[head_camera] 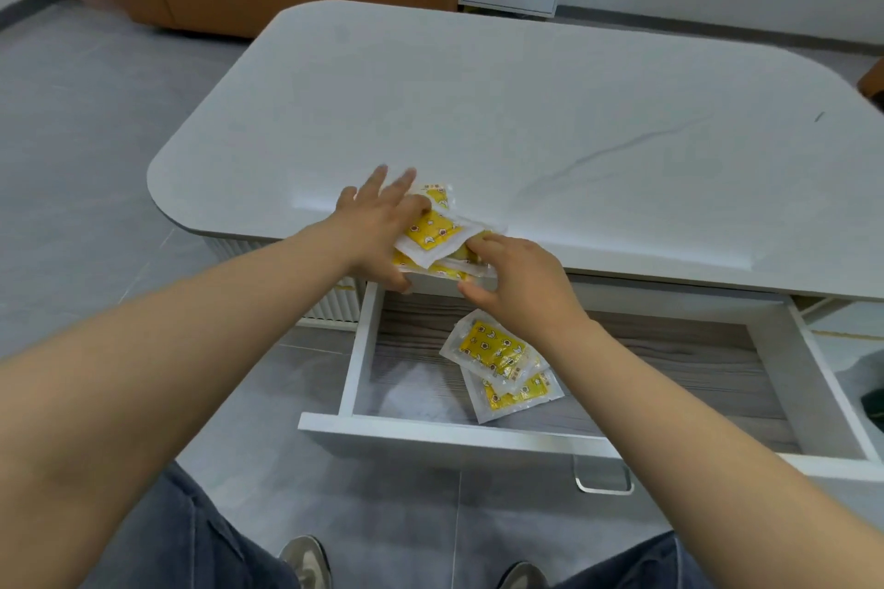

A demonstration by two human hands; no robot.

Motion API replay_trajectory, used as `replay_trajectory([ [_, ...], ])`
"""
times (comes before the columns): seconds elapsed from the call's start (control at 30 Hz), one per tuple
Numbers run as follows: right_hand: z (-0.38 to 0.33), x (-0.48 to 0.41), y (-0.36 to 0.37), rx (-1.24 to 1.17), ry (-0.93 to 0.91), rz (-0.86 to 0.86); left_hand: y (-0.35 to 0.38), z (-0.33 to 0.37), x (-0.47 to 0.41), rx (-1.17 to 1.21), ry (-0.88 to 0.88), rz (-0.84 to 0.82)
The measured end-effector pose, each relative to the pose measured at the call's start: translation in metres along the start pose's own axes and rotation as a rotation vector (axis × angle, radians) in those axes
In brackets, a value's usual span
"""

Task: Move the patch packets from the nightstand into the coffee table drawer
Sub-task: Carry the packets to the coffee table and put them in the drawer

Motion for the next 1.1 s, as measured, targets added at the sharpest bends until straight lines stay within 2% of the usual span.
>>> replay_trajectory([
  [0.07,-0.001,-0.002,-0.001,0.016,0.011,-0.005,0.002,0.004,-0.004,0.078,0.021,-0.013],
  [0.23,0.002,0.004,-0.010,-0.001,0.014,0.017,0.003,0.007,0.002,0.173,0.089,0.117],
  [0.4,0.007,0.015,-0.022,-0.061,0.016,-0.014,-0.007,0.016,0.012,0.144,0.098,0.071],
  [0.57,0.006,0.031,-0.043,-0.233,0.124,0.023,-0.018,0.026,0.026,0.197,0.138,0.027],
  [0.73,0.009,0.056,-0.065,-0.303,0.171,0.023,-0.028,0.054,0.051,0.314,0.106,-0.044],
  [0.87,0.013,0.080,-0.064,-0.294,0.217,-0.066,-0.013,0.076,0.067,0.421,0.059,-0.148],
  [1.0,0.017,0.096,-0.051,-0.274,0.269,-0.149,0.012,0.091,0.075,0.523,-0.065,-0.244],
  [1.1,0.020,0.099,-0.039,-0.275,0.323,-0.223,0.030,0.093,0.078,0.509,-0.121,-0.293],
])
Point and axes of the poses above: each hand's wrist, its own x-axis away from the middle knuckle, its own y-axis out of the palm, z = x × y, the point moved 1 cm from there along -x, towards the middle knuckle, and after that the axes turned 11 degrees about z, right-handed, at the moved point
